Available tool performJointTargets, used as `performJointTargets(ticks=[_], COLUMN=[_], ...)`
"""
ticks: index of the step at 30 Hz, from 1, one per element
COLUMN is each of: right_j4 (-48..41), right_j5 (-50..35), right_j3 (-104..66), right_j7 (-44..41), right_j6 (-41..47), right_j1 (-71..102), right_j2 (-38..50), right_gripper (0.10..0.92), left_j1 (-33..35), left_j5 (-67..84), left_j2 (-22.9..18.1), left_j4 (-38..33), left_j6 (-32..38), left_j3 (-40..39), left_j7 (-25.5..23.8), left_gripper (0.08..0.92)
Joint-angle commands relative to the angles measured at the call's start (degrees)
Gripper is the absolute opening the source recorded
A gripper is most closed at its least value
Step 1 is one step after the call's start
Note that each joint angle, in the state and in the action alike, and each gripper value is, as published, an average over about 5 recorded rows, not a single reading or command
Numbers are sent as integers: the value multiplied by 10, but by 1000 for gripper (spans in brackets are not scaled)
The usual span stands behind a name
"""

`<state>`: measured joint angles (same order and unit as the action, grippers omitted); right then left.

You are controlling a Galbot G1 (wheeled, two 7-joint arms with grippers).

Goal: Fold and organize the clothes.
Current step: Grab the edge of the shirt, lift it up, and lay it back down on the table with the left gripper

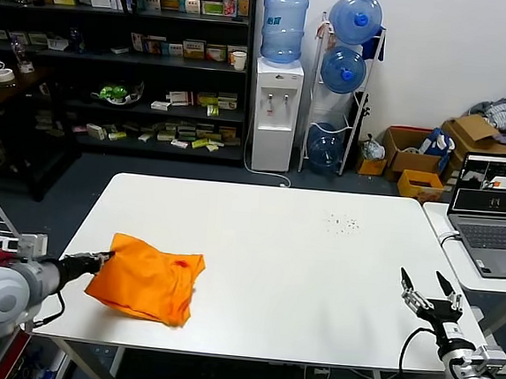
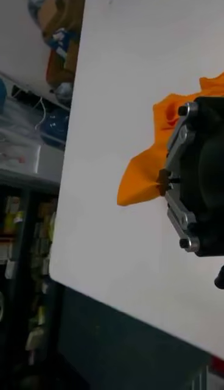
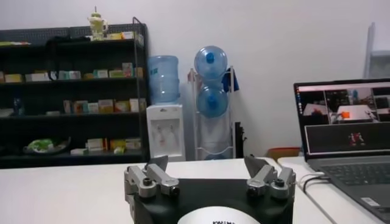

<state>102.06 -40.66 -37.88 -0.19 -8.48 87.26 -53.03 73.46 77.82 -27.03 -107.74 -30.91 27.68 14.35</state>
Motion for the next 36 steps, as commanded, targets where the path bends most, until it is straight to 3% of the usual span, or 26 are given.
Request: performJointTargets(ticks=[1, 10, 13, 16, 19, 21, 26, 31, 33, 36], right_j4=[-15, -13, -10, -5, 2, 8, 34, 63, 72, 78], right_j5=[-1, 1, 4, 10, 22, 34, 63, 73, 73, 71], right_j3=[-13, -5, -6, -9, -11, -15, -25, -29, -29, -26], right_j7=[-14, -10, -8, -7, -6, -2, 12, 28, 35, 41], right_j6=[-24, -21, -19, -17, -12, -8, 5, 21, 29, 35], right_j1=[-7, -17, -15, -14, -11, -8, 10, 17, 14, 12], right_j2=[-2, -2, -5, -9, -17, -25, -45, -59, -62, -65], right_gripper=[823, 823, 823, 823, 823, 823, 823, 823, 823, 823], left_j1=[2, 23, 27, 23, -24, -96, -261, -343, -361, -373], left_j5=[-42, -56, -49, -13, 42, 76, 113, 62, 34, -1], left_j2=[108, 118, 100, 51, -36, -119, -348, -528, -565, -586], left_j4=[126, 140, 99, 18, -61, -91, -53, 101, 163, 212], left_j6=[-2, -10, -11, -6, 15, 28, 37, 39, 39, 42], left_j3=[60, 116, 110, 76, -21, -129, -359, -449, -453, -454], left_j7=[-62, -60, -37, 21, 89, 139, 248, 254, 242, 220], left_gripper=[92, 92, 92, 92, 92, 92, 92, 92, 92, 92])
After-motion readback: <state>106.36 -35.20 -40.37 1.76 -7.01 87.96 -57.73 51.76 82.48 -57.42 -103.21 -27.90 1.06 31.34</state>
